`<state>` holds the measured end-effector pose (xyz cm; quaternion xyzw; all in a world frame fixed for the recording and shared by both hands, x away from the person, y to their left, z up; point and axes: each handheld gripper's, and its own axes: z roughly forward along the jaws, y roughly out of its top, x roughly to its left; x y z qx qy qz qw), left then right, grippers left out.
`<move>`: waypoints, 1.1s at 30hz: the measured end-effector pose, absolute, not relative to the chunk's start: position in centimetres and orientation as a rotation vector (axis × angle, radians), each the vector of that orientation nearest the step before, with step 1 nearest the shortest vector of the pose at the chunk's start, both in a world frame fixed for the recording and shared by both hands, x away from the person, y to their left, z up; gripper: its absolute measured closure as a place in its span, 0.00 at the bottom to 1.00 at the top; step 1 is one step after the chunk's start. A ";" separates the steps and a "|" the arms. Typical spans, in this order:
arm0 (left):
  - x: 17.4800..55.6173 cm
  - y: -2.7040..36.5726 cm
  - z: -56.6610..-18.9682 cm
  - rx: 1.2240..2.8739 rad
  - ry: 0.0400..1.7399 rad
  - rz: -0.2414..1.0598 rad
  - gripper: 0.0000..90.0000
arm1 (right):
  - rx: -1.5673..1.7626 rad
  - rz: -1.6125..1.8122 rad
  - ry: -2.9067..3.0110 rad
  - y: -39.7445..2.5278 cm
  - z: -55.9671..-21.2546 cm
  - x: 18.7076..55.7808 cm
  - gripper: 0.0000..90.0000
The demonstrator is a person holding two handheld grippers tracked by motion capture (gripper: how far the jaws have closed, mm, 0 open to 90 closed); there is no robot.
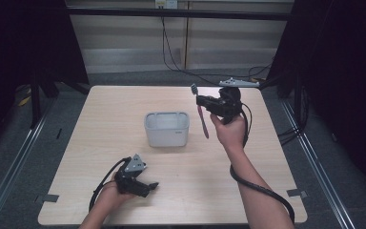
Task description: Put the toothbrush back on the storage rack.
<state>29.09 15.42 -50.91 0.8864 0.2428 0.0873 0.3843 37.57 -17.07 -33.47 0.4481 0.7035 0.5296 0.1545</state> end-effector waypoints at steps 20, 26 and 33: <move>29.1 15.4 -50.9 2.259 0.618 0.223 0.13 | 1.288 1.572 1.947 -16.5 -32.8 38.6 0.93; 29.1 15.4 -50.9 2.260 0.619 0.226 0.13 | 1.284 1.583 1.941 -16.1 -32.6 38.8 0.93; 29.1 15.4 -50.9 2.258 0.618 0.224 0.13 | 1.283 1.588 1.927 -16.0 -32.5 39.3 0.93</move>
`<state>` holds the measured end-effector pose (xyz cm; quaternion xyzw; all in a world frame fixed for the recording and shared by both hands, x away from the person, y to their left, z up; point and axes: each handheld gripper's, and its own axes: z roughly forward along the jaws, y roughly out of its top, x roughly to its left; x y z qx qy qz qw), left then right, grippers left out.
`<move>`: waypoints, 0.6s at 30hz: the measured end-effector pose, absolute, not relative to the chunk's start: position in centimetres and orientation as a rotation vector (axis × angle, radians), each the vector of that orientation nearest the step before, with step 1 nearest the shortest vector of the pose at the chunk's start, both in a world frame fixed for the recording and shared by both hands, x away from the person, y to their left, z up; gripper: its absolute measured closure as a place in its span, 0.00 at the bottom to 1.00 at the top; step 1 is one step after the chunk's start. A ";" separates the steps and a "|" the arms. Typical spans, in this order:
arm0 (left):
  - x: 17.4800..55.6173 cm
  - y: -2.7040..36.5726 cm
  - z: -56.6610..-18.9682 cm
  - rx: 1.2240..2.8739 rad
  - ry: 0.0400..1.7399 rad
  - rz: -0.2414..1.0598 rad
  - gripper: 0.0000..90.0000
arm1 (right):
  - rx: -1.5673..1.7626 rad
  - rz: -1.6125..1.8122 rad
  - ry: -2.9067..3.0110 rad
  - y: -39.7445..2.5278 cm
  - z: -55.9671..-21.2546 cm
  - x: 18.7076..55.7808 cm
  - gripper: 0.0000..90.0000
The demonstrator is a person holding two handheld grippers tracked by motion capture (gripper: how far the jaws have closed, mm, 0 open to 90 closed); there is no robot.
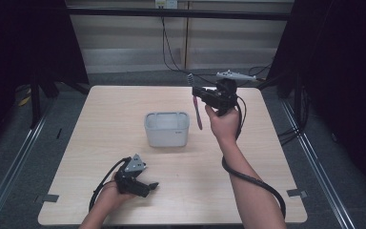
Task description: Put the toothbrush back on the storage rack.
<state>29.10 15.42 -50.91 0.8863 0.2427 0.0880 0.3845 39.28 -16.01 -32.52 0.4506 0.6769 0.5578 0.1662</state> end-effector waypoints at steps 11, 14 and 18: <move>29.1 15.4 -50.9 2.259 0.619 0.224 0.13 | 1.291 1.605 1.904 -15.9 -32.1 39.9 0.93; 29.1 15.4 -50.9 2.258 0.619 0.224 0.13 | 1.294 1.603 1.902 -15.8 -32.0 40.0 0.93; 29.1 15.4 -50.9 2.259 0.619 0.224 0.13 | 1.292 1.609 1.901 -15.7 -32.0 40.1 0.93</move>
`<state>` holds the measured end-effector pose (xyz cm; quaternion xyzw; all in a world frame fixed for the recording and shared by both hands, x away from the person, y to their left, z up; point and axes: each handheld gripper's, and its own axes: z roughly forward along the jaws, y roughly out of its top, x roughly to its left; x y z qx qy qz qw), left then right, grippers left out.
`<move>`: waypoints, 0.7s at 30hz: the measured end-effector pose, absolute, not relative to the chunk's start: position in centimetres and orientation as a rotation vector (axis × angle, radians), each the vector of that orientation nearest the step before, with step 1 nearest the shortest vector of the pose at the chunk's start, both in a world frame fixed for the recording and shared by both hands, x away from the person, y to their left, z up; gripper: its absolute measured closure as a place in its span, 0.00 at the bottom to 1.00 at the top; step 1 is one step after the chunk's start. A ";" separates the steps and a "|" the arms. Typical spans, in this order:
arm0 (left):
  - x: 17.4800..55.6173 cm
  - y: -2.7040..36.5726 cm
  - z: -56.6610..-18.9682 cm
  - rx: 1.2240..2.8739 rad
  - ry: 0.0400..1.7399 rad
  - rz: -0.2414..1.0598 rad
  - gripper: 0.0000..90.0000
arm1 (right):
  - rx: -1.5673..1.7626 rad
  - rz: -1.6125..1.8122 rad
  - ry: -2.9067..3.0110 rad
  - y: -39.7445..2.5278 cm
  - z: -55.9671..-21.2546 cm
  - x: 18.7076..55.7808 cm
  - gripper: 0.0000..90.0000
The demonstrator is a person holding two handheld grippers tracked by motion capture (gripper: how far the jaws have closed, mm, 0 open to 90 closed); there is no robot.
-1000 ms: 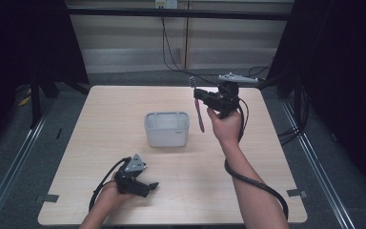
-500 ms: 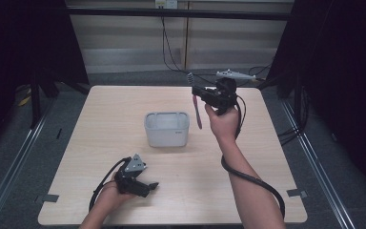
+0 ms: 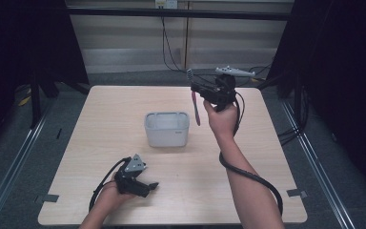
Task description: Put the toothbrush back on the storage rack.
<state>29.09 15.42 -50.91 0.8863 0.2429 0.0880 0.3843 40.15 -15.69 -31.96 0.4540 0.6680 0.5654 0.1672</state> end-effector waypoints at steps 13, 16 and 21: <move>29.1 15.4 -50.9 2.266 0.617 0.218 0.13 | 1.277 1.603 1.892 -15.0 -31.4 40.8 0.93; 29.1 15.4 -50.9 2.266 0.617 0.218 0.13 | 1.275 1.601 1.894 -14.8 -31.4 40.9 0.93; 29.1 15.4 -50.9 2.265 0.616 0.217 0.13 | 1.269 1.603 1.889 -14.2 -31.4 41.1 0.93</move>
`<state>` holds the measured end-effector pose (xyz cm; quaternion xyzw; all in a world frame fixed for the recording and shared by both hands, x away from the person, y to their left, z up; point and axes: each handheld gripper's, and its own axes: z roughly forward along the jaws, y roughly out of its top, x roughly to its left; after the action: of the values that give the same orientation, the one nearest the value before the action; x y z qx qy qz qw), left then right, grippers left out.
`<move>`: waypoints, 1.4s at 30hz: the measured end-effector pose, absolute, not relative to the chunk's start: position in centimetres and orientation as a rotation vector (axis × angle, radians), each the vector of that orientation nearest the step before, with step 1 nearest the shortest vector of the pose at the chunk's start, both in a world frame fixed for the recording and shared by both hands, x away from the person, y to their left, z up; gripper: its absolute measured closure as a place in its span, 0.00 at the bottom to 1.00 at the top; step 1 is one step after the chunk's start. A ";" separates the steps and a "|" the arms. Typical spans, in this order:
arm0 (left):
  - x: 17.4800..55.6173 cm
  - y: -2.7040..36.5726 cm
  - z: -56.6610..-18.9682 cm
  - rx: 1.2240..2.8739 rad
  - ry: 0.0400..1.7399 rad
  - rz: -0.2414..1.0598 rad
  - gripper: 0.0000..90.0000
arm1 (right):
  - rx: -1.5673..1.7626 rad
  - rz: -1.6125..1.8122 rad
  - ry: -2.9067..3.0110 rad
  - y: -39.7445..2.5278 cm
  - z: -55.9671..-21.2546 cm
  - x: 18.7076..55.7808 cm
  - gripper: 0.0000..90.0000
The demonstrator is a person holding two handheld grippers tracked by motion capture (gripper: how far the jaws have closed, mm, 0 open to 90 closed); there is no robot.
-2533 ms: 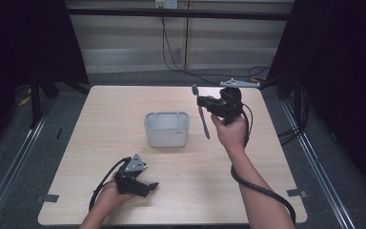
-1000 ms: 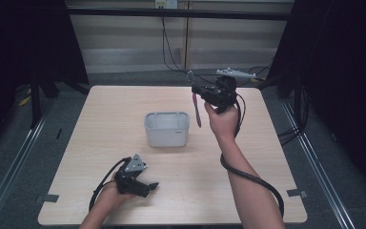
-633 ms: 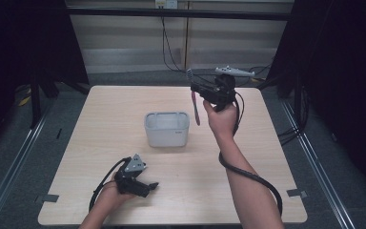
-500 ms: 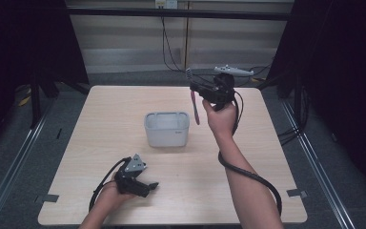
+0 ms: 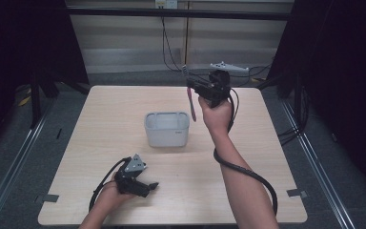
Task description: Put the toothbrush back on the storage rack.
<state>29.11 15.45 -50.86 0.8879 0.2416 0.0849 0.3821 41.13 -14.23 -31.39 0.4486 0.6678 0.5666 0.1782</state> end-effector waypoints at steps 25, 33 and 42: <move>29.1 15.4 -50.9 2.267 0.614 0.217 0.13 | 1.275 1.611 1.890 -12.9 -32.6 41.8 0.93; 29.1 15.4 -50.9 2.261 0.617 0.223 0.13 | 1.271 1.614 1.901 -12.0 -33.3 41.9 0.93; 29.1 15.4 -50.9 2.262 0.617 0.222 0.13 | 1.278 1.627 1.892 -11.5 -34.0 42.1 0.93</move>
<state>29.10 15.42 -50.89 0.8871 0.2420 0.0871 0.3834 42.08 -11.55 -33.98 0.4493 0.6653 0.5720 0.1682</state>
